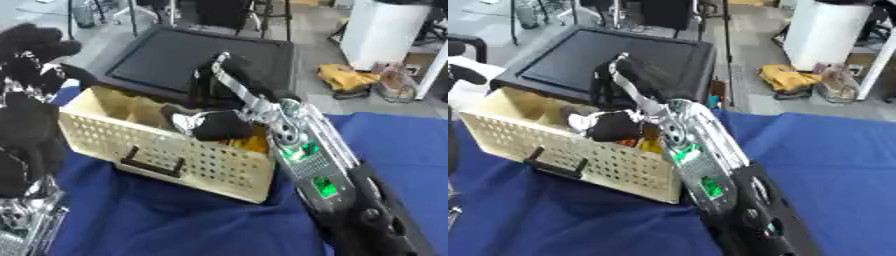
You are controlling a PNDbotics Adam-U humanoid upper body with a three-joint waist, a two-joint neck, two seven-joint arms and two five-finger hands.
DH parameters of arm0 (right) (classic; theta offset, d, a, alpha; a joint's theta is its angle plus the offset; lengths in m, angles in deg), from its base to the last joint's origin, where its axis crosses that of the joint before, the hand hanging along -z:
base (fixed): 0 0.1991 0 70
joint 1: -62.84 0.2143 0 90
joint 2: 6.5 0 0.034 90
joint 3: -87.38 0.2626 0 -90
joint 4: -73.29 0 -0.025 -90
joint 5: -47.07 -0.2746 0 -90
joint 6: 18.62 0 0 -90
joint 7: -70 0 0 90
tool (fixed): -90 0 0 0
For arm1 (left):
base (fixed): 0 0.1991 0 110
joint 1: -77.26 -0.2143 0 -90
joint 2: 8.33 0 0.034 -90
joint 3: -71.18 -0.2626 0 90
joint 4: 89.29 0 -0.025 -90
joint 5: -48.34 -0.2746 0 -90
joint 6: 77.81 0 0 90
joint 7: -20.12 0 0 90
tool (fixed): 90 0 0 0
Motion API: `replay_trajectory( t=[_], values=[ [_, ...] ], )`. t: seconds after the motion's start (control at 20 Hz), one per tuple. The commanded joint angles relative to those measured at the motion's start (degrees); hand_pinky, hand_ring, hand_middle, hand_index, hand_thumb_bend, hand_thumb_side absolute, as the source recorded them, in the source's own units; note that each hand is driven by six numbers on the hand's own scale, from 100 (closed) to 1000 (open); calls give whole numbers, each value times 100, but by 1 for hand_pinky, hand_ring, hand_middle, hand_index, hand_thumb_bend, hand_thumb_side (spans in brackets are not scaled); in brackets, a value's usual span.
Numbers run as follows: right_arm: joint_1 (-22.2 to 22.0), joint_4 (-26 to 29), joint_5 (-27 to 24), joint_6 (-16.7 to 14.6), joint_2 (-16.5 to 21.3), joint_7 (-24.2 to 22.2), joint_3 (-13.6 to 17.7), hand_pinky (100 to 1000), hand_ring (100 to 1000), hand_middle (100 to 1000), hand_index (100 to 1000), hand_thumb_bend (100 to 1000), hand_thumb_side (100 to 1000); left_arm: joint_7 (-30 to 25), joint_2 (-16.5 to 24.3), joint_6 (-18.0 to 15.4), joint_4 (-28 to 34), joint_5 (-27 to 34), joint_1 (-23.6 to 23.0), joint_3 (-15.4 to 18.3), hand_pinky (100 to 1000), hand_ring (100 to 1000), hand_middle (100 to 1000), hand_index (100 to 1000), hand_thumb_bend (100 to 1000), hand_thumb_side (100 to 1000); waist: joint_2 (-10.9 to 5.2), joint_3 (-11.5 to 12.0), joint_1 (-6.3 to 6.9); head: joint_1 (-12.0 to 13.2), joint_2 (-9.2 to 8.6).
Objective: Pick up objects from table and place into drawer.
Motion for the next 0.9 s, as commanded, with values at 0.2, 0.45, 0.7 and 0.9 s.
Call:
replay_trajectory(
  t=[0.2, 0.45, 0.7, 0.9],
  values=[
    [-5, -1, -78, 52, 40, 38, -2, 652, 797, 407, 540, 399, 509, -62, 53, 4, 72, 25, 87, -8, 509, 700, 679, 789, 408, 960, -97, -2, 32, 6, -90],
    [12, 135, -139, 73, 43, 156, 42, 649, 795, 408, 540, 405, 517, -72, 48, 6, 72, 27, 84, -4, 510, 700, 679, 789, 408, 959, -100, -6, 37, 10, -96],
    [32, 514, -349, 125, 79, 312, 126, 645, 793, 406, 538, 410, 525, -63, 51, 1, 72, 24, 73, 5, 510, 700, 678, 789, 407, 960, -101, -13, 50, 34, -77],
    [-1, 954, -650, 255, 168, 450, 258, 643, 792, 407, 537, 418, 525, -51, 50, 0, 72, 12, 61, 11, 509, 700, 678, 789, 405, 961, -97, -22, 70, 59, -65]
  ],
)
